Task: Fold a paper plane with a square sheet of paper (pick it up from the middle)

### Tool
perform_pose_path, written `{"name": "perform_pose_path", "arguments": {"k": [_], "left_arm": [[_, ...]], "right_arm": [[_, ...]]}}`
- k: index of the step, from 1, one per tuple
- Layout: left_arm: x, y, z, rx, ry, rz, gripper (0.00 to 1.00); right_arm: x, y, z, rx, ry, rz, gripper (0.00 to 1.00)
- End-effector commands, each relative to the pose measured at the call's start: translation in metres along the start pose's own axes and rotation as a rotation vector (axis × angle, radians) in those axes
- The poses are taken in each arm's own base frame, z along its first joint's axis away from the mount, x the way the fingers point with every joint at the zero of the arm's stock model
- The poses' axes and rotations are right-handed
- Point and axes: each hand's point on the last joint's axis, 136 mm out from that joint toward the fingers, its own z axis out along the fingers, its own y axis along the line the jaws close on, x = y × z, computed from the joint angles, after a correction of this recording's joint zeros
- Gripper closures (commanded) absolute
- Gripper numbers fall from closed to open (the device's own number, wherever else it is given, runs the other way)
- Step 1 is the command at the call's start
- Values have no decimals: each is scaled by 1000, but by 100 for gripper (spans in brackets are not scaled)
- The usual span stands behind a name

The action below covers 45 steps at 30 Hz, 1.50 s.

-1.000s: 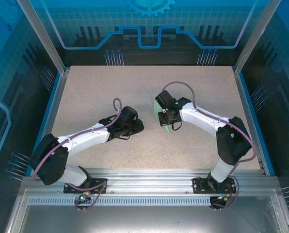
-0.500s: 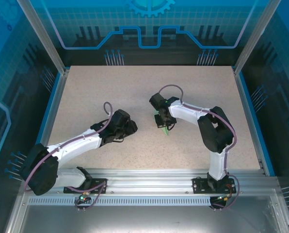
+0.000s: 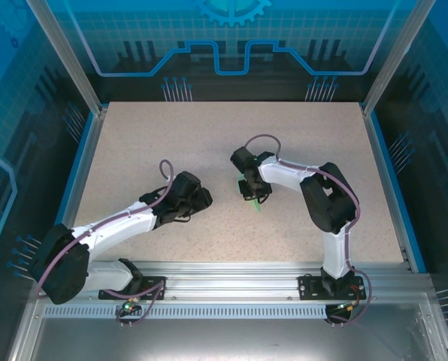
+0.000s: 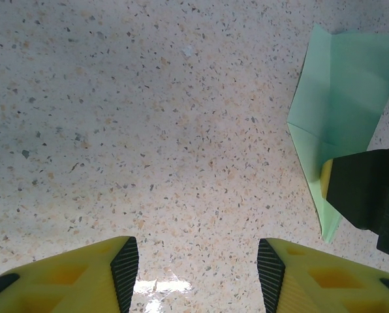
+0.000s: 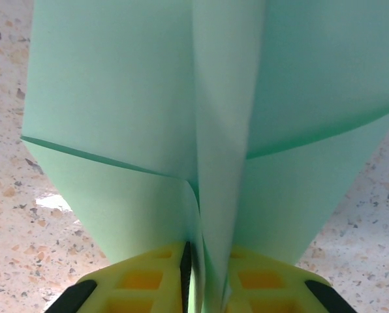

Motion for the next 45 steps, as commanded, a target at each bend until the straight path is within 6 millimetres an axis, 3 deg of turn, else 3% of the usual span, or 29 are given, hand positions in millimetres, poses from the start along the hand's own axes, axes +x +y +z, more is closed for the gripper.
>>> {"name": "perform_pose_path", "arguments": {"k": [1,8,12,16,20,24,28,34,38,42,45], "left_arm": [[0,3,1,-12,7,-20,45],[1,3,3,-13,13,-21,45],[0,0,2,-6,11,-14,44],[-4,0,-2,-17,-6,3,44],[-8,0,-6,-18,-25,12,44],[-11,1,-8,-28,-35,16,44],[-15,2,-10,-39,-50,24,44],[-28,5,-21,-66,-117,56,41],[-45,20,-35,-141,-207,82,35],[-66,40,-56,-242,-320,128,26],[-85,59,-70,-325,-410,147,16]], "right_arm": [[4,5,14,-18,39,15,82],[20,10,34,-83,95,66,84],[16,12,28,-106,81,80,84],[-2,15,-6,-143,-7,75,81],[-18,15,-48,-170,-105,51,71],[-23,11,-78,-184,-168,33,61],[-25,3,-115,-184,-279,14,59],[-18,-43,-169,-76,-500,36,51],[-9,-91,-195,54,-660,104,27],[2,-153,-192,147,-732,270,19],[9,-195,-166,226,-705,333,17]]}}
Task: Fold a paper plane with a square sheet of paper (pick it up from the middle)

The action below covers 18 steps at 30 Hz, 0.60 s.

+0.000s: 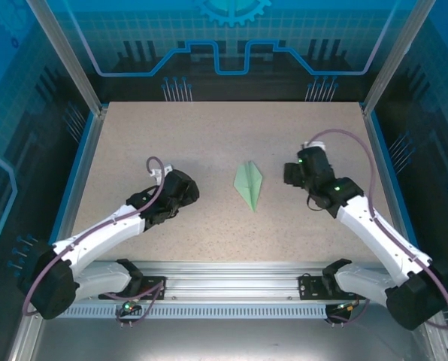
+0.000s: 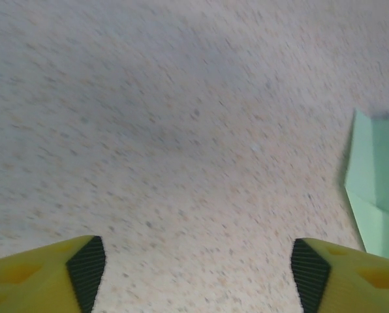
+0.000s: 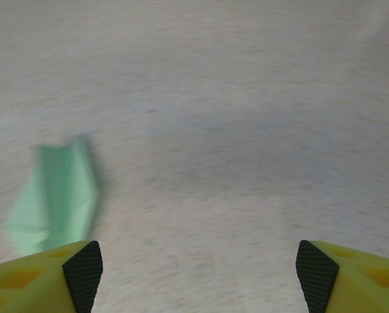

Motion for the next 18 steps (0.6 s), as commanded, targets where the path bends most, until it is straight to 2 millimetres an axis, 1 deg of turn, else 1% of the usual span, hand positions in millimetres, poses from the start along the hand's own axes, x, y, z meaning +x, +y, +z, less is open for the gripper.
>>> {"name": "perform_pose_path", "arguments": {"k": [1,2,3,5,7,10,12,14,16,17,18], "left_arm": [[-36,36,-12,-158,-152,55,14],[-45,48,-13,-200,-180,51,11],[-53,58,-15,-239,-205,47,8],[-65,76,-19,-308,-247,41,5],[-73,90,-23,-352,-279,39,2],[-80,103,-22,-364,-330,25,1],[-84,114,-21,-374,-360,1,2],[-87,123,-19,-394,-379,-2,2],[-90,130,-12,-396,-385,7,1],[-91,131,-8,-392,-387,23,1],[-93,133,-5,-394,-398,33,1]], "right_arm": [[5,-41,29,130,-38,2,17],[11,-50,41,153,-37,-23,16],[16,-62,52,191,-34,-13,15],[27,-78,70,214,-14,18,14],[35,-83,87,199,-24,27,13],[39,-80,107,169,-82,-15,13],[34,-75,114,145,-106,-24,13],[20,-65,117,95,-176,-39,13],[9,-58,115,52,-275,-51,14],[7,-54,116,29,-301,-77,14],[10,-50,119,5,-316,-88,14]]}}
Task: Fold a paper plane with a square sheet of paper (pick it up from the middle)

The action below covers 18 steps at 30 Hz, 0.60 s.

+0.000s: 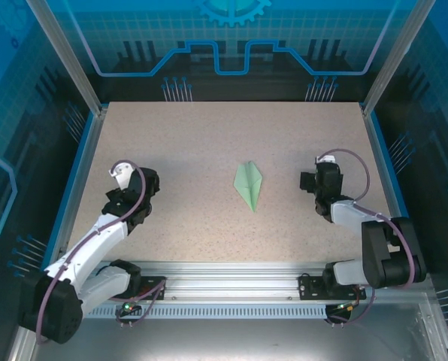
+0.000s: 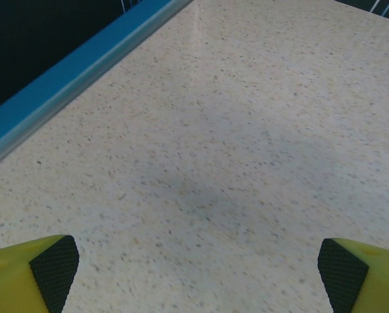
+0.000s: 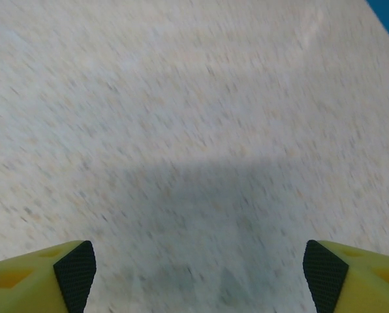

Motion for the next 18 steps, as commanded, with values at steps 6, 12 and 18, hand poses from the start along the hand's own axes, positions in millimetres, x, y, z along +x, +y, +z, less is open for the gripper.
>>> {"name": "perform_pose_path", "arguments": {"k": [6,12,18], "left_arm": [[-7,-6,29,63,-109,78,1],[7,-27,53,130,-109,153,1],[-2,-51,62,229,-180,164,2]], "right_arm": [[-27,39,9,-208,-228,-99,13],[-26,37,10,-214,-219,-89,1],[-26,37,10,-216,-218,-91,1]]}}
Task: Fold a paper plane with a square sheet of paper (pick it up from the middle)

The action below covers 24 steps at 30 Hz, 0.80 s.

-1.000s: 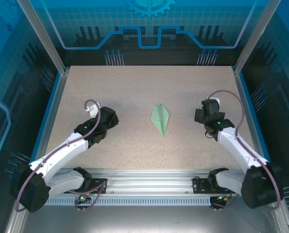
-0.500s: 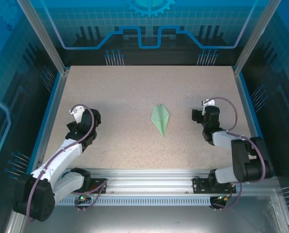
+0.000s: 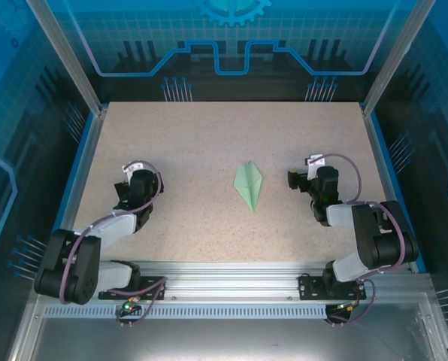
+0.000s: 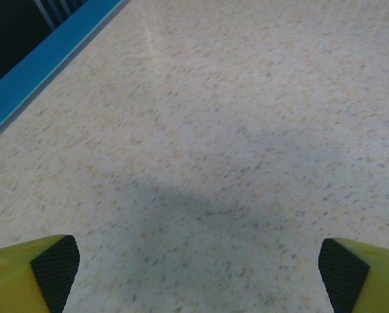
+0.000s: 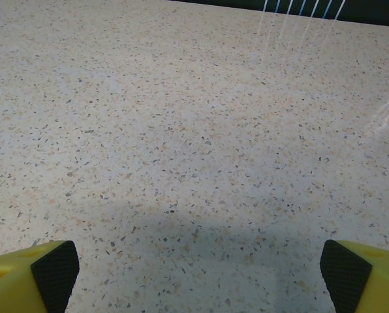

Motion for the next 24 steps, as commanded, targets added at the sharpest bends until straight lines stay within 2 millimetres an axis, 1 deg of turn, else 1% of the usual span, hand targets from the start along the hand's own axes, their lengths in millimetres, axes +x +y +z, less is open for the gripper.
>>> {"name": "perform_pose_path", "arguments": {"k": [1,3,6,8,10,13,15,17,18,24], "left_arm": [[-32,-16,5,96,-140,-26,2],[-35,-24,10,126,-139,8,2],[-38,-29,10,164,-174,28,2],[-34,-24,11,172,-197,5,2],[-32,-24,12,193,-219,-8,1],[-26,-34,19,247,-196,15,2],[-21,-38,29,248,-186,29,2],[-18,-37,30,253,-153,23,2],[-21,-37,30,251,-171,21,2],[-20,-37,31,253,-159,17,2]], "right_arm": [[-18,-5,0,1,-58,-5,1],[-18,-5,0,2,-59,-5,1],[-17,-5,0,1,-58,-5,1],[-17,-5,0,2,-58,-5,1],[-17,-5,0,1,-58,-5,1],[-18,-4,0,0,-59,-5,1],[-18,-5,0,1,-59,-5,1],[-18,-4,0,0,-59,-5,1],[-17,-5,0,1,-58,-5,1],[-18,-5,0,0,-59,-4,1]]}}
